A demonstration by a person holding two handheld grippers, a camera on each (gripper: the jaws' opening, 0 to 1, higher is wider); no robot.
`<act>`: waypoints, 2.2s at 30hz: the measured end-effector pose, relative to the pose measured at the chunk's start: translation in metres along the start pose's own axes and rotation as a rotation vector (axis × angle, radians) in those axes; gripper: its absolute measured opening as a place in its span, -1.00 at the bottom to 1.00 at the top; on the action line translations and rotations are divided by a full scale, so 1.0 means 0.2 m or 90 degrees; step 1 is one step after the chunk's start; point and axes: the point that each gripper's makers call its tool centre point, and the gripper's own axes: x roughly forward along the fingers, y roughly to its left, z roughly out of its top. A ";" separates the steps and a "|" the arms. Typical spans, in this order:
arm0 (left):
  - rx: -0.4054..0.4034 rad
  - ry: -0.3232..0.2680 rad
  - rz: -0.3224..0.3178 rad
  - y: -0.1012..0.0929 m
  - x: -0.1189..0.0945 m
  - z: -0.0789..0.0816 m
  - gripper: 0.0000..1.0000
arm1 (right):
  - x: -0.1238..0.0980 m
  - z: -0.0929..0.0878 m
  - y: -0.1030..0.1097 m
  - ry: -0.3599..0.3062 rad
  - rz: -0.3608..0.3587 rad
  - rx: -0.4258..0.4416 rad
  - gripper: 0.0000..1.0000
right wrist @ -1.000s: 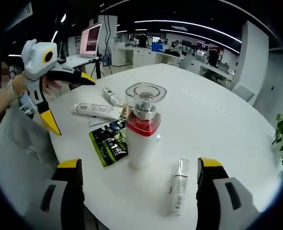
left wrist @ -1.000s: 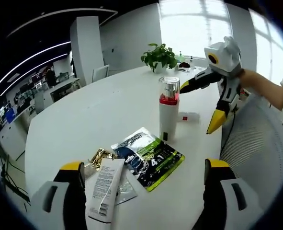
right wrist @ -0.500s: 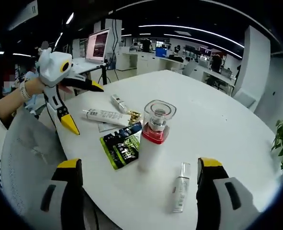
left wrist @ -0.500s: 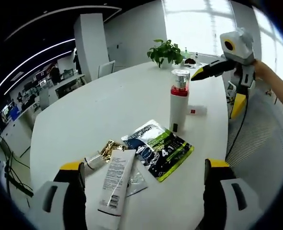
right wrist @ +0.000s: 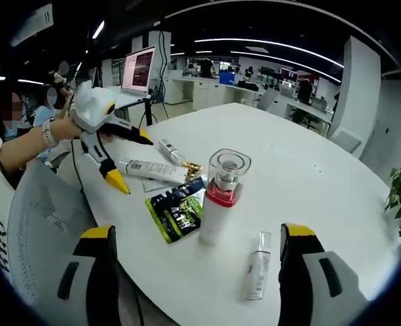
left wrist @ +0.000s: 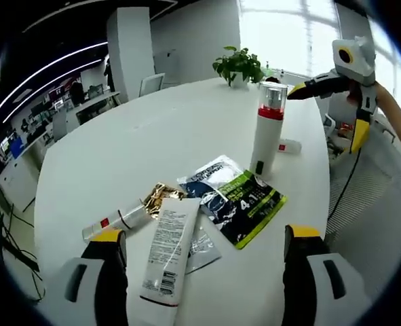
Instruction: Arrange the skincare products in the storage area until every visible bottle or jar stands upright without overlapping.
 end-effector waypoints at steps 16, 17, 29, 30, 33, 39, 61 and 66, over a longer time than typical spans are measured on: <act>-0.010 0.061 -0.002 0.14 0.11 -0.10 0.63 | -0.03 -0.04 -0.03 0.012 -0.012 0.015 0.99; -0.009 0.063 -0.003 0.15 0.12 -0.10 0.61 | -0.03 -0.05 -0.03 0.013 -0.013 0.016 0.99; 0.009 0.110 -0.001 0.20 0.15 -0.18 0.38 | -0.01 -0.07 -0.01 0.020 -0.008 0.026 0.99; 0.009 0.112 -0.002 0.21 0.16 -0.18 0.36 | -0.01 -0.07 -0.01 0.020 -0.008 0.027 0.99; 0.015 0.122 -0.005 0.21 0.17 -0.19 0.37 | -0.01 -0.08 -0.02 0.021 -0.011 0.032 0.99; 0.040 0.133 0.001 0.25 0.20 -0.19 0.26 | -0.01 -0.07 -0.03 0.016 -0.016 0.042 0.99; 0.056 0.162 -0.059 0.19 0.24 -0.19 -0.22 | -0.01 -0.07 -0.04 0.015 -0.011 0.042 0.99; 0.060 0.158 -0.061 0.18 0.24 -0.19 -0.23 | -0.01 -0.08 -0.04 0.016 -0.006 0.046 0.99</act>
